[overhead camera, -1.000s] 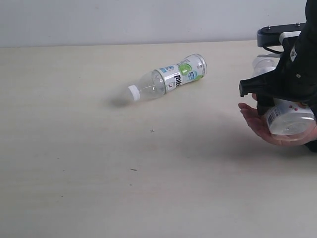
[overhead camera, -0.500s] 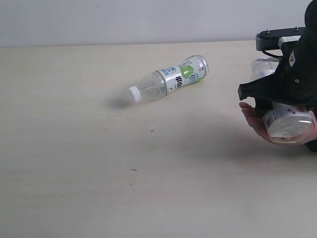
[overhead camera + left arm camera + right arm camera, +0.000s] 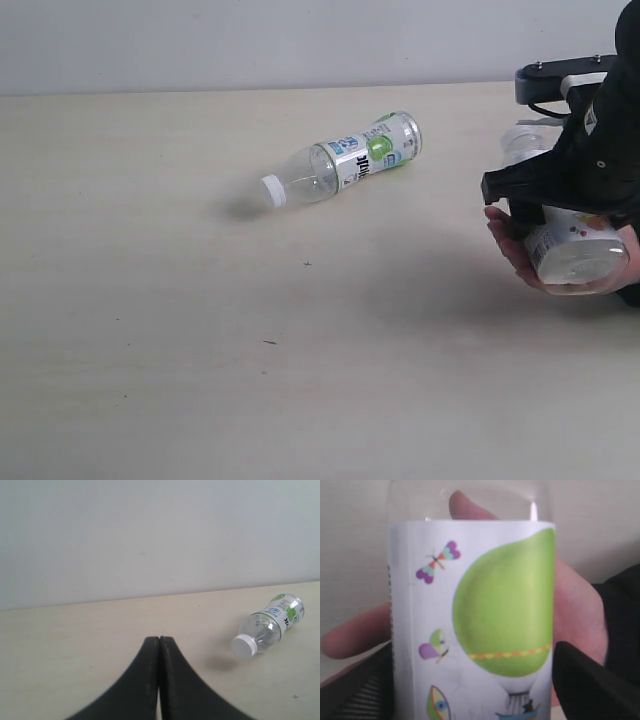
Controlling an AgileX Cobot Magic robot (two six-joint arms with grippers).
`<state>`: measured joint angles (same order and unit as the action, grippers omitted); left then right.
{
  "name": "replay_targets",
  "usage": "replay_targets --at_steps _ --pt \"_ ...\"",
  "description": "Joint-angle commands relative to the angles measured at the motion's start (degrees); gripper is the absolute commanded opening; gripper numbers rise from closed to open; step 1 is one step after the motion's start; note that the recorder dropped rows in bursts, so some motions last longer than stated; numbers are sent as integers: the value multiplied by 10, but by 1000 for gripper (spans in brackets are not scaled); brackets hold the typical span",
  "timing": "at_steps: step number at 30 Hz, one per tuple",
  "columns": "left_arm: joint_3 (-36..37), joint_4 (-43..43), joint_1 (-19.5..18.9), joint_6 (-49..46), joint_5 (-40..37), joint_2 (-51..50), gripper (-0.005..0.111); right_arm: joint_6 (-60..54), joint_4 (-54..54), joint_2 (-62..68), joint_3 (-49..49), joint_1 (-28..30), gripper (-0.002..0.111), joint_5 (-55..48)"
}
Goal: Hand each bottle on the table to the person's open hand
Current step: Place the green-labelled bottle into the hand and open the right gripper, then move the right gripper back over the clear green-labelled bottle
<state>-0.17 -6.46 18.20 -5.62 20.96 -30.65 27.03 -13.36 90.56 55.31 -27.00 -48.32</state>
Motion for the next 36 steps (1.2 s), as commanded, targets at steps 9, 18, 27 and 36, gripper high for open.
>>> replay_targets --at_steps 9,18,27,36 --pt "2 -4 -2 -1 -1 4 1 -25 -30 -12 19 3 79 -11" --pt "2 -4 -2 -1 -1 4 1 -128 -7 -62 166 3 79 -72" --pt "2 -4 -2 -1 -1 4 1 -454 96 -44 236 3 78 -58" --pt "2 -4 -2 -1 -1 4 1 -897 241 26 236 3 78 129"
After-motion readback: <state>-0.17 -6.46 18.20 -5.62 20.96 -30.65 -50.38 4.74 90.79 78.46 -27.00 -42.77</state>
